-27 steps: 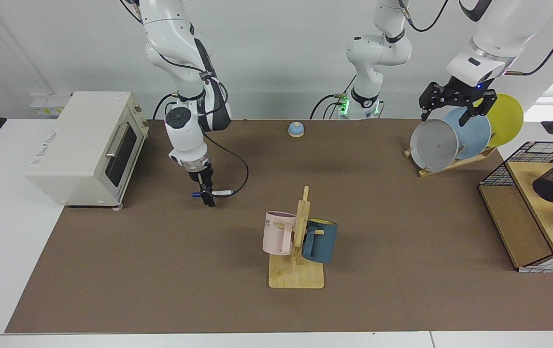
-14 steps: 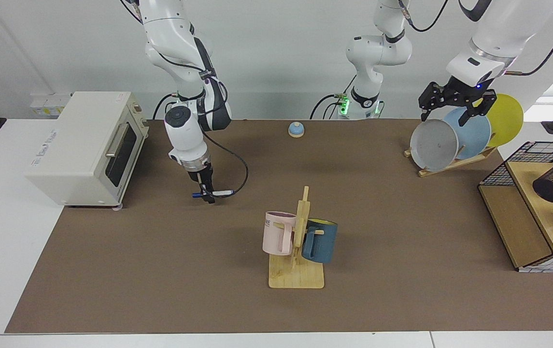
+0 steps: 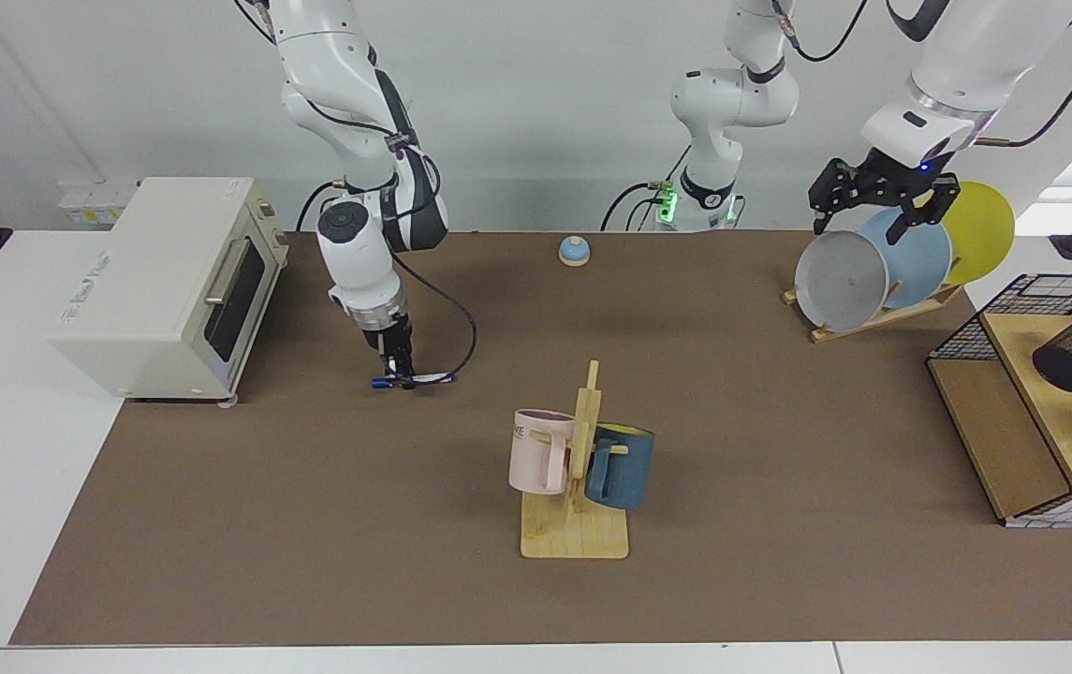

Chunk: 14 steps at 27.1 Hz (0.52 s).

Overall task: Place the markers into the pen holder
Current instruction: 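Lower the right gripper onto the marker and close it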

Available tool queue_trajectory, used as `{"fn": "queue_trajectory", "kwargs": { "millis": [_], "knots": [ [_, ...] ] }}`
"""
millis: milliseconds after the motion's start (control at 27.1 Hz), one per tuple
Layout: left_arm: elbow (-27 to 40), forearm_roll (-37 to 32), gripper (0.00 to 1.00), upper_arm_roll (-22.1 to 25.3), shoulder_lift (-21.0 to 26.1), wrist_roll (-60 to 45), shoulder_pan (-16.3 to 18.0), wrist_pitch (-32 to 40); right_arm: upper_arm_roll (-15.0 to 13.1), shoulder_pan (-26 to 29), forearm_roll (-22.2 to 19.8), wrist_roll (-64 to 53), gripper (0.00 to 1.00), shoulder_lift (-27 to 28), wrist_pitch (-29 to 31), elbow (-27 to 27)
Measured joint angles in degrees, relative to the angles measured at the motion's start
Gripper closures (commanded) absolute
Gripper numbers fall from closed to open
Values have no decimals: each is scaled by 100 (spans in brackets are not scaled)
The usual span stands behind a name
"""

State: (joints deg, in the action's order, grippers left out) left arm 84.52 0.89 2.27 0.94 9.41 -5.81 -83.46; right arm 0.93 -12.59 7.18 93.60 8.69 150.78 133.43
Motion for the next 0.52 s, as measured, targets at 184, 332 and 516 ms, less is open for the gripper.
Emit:
{"fn": "queue_trajectory", "kwargs": {
  "millis": [184,332,516],
  "knots": [
    [0,2,0,-4,0,0,-2,0,0,1,0,39,100,-102,-97,-73],
    [0,2,0,-4,0,0,-2,0,-3,4,0,39,100,-257,-380,-207],
    [0,2,0,9,0,0,3,0,-8,12,0,39,100,-535,-804,-400]
  ]
}}
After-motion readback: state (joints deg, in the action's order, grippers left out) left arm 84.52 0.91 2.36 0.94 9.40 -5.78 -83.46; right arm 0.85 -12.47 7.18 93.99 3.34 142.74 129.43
